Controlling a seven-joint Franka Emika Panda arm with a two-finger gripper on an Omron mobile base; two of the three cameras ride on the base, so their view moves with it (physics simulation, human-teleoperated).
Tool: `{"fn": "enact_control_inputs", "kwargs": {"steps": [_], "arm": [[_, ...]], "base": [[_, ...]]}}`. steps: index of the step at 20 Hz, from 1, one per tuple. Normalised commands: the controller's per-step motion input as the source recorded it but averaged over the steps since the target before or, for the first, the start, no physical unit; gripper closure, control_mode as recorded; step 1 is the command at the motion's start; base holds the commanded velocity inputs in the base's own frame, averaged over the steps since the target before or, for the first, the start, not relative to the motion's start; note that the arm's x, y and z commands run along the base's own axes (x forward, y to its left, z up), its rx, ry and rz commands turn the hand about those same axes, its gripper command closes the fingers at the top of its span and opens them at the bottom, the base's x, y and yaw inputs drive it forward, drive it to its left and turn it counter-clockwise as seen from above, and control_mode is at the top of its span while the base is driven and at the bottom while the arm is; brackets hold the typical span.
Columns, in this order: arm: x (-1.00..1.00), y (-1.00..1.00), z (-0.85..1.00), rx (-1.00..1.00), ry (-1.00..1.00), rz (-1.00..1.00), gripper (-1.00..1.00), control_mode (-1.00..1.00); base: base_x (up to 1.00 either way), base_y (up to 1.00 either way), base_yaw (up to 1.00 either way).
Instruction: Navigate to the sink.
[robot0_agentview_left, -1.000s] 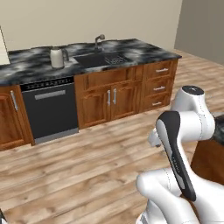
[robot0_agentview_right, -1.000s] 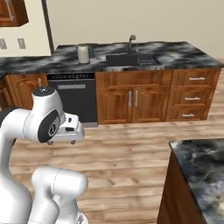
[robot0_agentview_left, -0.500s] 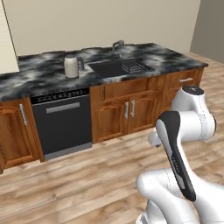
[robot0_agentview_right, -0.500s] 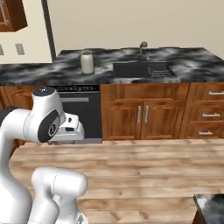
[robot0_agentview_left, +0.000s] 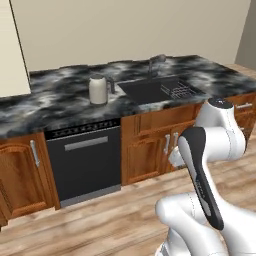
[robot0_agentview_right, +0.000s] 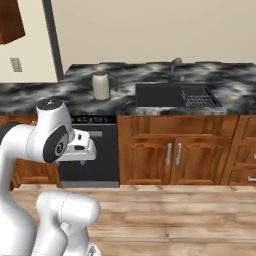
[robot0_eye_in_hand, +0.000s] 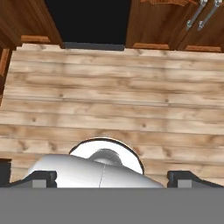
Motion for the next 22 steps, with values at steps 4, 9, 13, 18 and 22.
{"fn": "enact_control_inputs", "kwargs": {"steps": [4,9,13,18,22], "arm": [[0.00,0.00,0.00,0.00,0.00,0.00,-1.00,1.00],[0.00,0.00,0.00,0.00,0.00,0.00,-1.00,1.00],[0.00,0.00,0.00,0.00,0.00,0.00,-1.00,1.00],[0.00,0.00,0.00,0.00,0.00,0.00,-1.00,1.00],[0.00,0.00,0.00,0.00,0.00,0.00,-1.00,1.00]], "base": [[1.00,-0.33,0.09],[1.00,-0.60,0.09],[0.97,-0.82,0.10],[0.85,-0.79,0.10],[0.70,-0.70,0.10]]}}
